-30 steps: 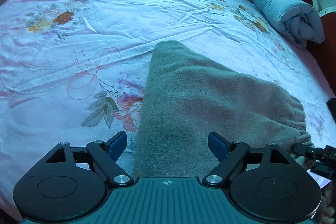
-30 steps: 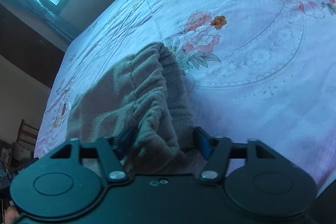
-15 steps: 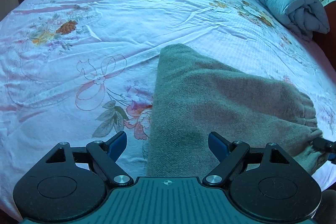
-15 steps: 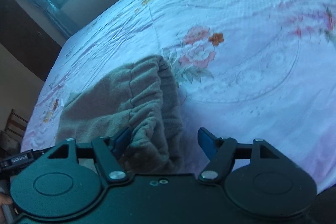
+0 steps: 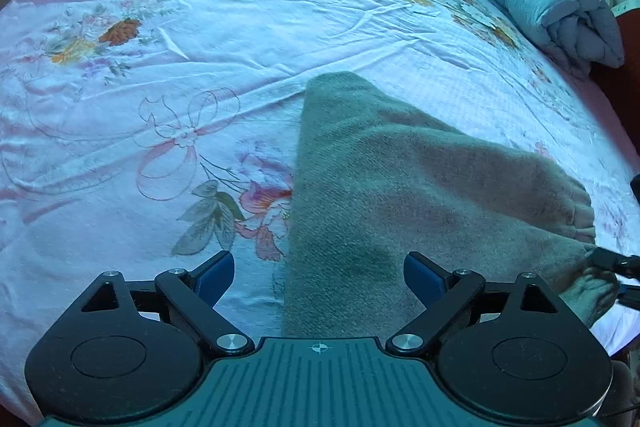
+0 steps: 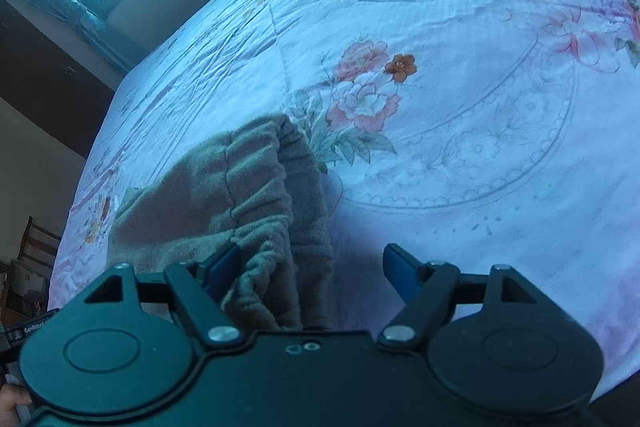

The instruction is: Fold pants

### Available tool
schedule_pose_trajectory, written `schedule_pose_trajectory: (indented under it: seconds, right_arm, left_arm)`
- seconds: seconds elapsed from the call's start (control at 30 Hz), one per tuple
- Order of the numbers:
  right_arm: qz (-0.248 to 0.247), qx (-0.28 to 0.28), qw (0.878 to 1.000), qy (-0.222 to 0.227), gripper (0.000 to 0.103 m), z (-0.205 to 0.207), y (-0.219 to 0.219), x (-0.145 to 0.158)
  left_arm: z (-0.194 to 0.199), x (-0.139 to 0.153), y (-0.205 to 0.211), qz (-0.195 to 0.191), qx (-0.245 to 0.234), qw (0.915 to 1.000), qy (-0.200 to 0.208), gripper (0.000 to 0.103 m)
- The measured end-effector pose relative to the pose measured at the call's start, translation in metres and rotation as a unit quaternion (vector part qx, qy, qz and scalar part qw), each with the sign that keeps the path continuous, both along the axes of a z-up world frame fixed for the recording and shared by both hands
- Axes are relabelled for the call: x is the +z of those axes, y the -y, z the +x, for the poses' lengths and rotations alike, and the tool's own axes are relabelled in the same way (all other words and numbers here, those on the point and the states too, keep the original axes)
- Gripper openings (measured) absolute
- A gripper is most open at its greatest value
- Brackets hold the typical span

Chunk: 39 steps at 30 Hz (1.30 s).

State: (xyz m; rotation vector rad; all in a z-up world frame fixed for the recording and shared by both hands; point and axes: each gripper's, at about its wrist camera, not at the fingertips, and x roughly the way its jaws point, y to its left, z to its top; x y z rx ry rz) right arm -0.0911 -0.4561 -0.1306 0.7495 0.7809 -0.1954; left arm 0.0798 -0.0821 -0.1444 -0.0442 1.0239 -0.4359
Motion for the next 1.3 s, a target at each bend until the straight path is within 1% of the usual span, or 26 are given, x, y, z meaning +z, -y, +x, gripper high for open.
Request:
schedule_pose_trajectory:
  seconds: [0.07, 0.1, 0.2, 0.23, 0.33, 0.4, 0.43, 0.47, 0.5, 0.53, 0.57, 0.63, 0.7, 0.77, 0.8, 0.83, 0.87, 0.9, 0.93, 0.97, 1.03, 1.07, 1.1, 1.2, 1.27, 1.3]
  right_arm:
    - [-0.026, 0.0, 1.0, 0.01, 0.071, -0.005, -0.002, 0.011]
    - [-0.038, 0.012, 0.999, 0.01, 0.071, -0.006, -0.004, 0.015]
    - [-0.054, 0.049, 0.997, -0.013, 0.071, -0.004, -0.012, 0.013]
    - [-0.05, 0.053, 0.997, -0.016, 0.071, -0.005, -0.014, 0.01]
    - [-0.019, 0.068, 0.997, 0.001, 0.07, -0.006, -0.019, 0.007]
    - [-0.02, 0.08, 0.997, -0.001, 0.07, -0.004, -0.026, 0.008]
    - [-0.024, 0.086, 0.996, -0.004, 0.068, -0.002, -0.029, 0.009]
    - [-0.045, 0.081, 0.996, -0.006, 0.068, -0.002, -0.031, 0.012]
    - [-0.089, 0.058, 0.994, -0.002, 0.069, -0.004, -0.033, 0.019]
    - [-0.135, 0.038, 0.99, 0.009, 0.07, -0.007, -0.036, 0.03]
    - [-0.157, 0.037, 0.987, 0.024, 0.07, -0.006, -0.037, 0.04]
    - [-0.152, 0.066, 0.985, 0.044, 0.07, 0.01, -0.039, 0.058]
    - [-0.146, 0.116, 0.98, 0.066, 0.069, 0.038, -0.051, 0.073]
    - [-0.119, 0.168, 0.976, 0.067, 0.069, 0.077, -0.065, 0.076]
    - [-0.101, 0.189, 0.975, 0.063, 0.061, 0.099, -0.075, 0.075]
    - [-0.084, 0.206, 0.973, 0.06, 0.037, 0.119, -0.084, 0.071]
    - [-0.062, 0.225, 0.971, 0.05, 0.027, 0.14, -0.093, 0.066]
    - [-0.028, 0.242, 0.969, 0.044, 0.02, 0.156, -0.102, 0.06]
    - [0.01, 0.26, 0.964, 0.046, 0.02, 0.17, -0.11, 0.054]
    - [0.034, 0.278, 0.959, 0.041, 0.02, 0.183, -0.12, 0.047]
    - [0.051, 0.306, 0.95, 0.023, 0.02, 0.204, -0.141, 0.033]
    - [0.053, 0.311, 0.949, 0.014, 0.02, 0.213, -0.148, 0.024]
    - [0.051, 0.31, 0.949, 0.004, 0.016, 0.22, -0.151, 0.016]
    - [0.001, 0.275, 0.961, -0.019, 0.009, 0.232, -0.141, 0.003]
    - [-0.052, 0.236, 0.97, -0.039, 0.008, 0.232, -0.122, -0.004]
    - [-0.065, 0.224, 0.971, -0.046, 0.0, 0.233, -0.113, -0.005]
  left_arm:
    - [0.001, 0.0, -0.003, 0.001, -0.004, 1.0, -0.003, 0.092]
    - [0.001, -0.002, -0.005, 0.001, -0.004, 1.0, -0.007, 0.093]
    - [-0.004, -0.006, -0.016, -0.015, -0.002, 0.9991, -0.04, 0.093]
    - [-0.011, -0.006, -0.022, -0.022, 0.003, 0.9987, -0.046, 0.093]
    - [-0.032, -0.006, -0.034, -0.032, 0.0, 0.9973, -0.067, 0.093]
    - [-0.044, -0.007, -0.039, -0.037, -0.005, 0.9963, -0.078, 0.093]
    - [-0.047, -0.006, -0.042, -0.041, 0.001, 0.9962, -0.077, 0.093]
    - [-0.048, -0.004, -0.044, -0.042, 0.009, 0.9965, -0.071, 0.093]
    - [-0.048, -0.001, -0.047, -0.04, 0.015, 0.9972, -0.062, 0.093]
    - [-0.047, 0.001, -0.047, -0.033, 0.02, 0.9978, -0.053, 0.093]
    - [-0.046, 0.002, -0.045, -0.027, 0.018, 0.9983, -0.048, 0.093]
    - [-0.043, 0.005, -0.037, -0.027, 0.0, 0.9989, -0.037, 0.093]
    - [-0.042, 0.005, -0.025, -0.03, -0.01, 0.9991, -0.028, 0.093]
    - [-0.04, 0.001, -0.012, -0.05, -0.021, 0.998, -0.032, 0.093]
    - [-0.04, -0.003, -0.005, -0.052, -0.027, 0.9978, -0.033, 0.093]
    - [-0.041, -0.008, 0.003, -0.046, -0.034, 0.9979, -0.031, 0.093]
    - [-0.042, -0.014, 0.009, -0.032, -0.038, 0.9984, -0.026, 0.093]
    - [-0.044, -0.019, 0.014, -0.016, -0.04, 0.9989, -0.017, 0.093]
    - [-0.045, -0.023, 0.015, -0.007, -0.041, 0.9991, -0.013, 0.093]
    - [-0.044, -0.027, 0.014, -0.009, -0.039, 0.9991, -0.016, 0.094]
    - [-0.04, -0.032, 0.009, -0.026, -0.032, 0.9985, -0.034, 0.094]
    - [-0.039, -0.032, 0.009, -0.029, -0.034, 0.9983, -0.037, 0.094]
    - [-0.039, -0.033, 0.009, -0.027, -0.036, 0.9983, -0.037, 0.094]
    - [-0.04, -0.034, 0.013, -0.019, -0.043, 0.9984, -0.032, 0.094]
    - [-0.04, -0.035, 0.013, -0.022, -0.042, 0.9983, -0.034, 0.095]
    - [-0.039, -0.034, 0.013, -0.023, -0.041, 0.9983, -0.036, 0.095]
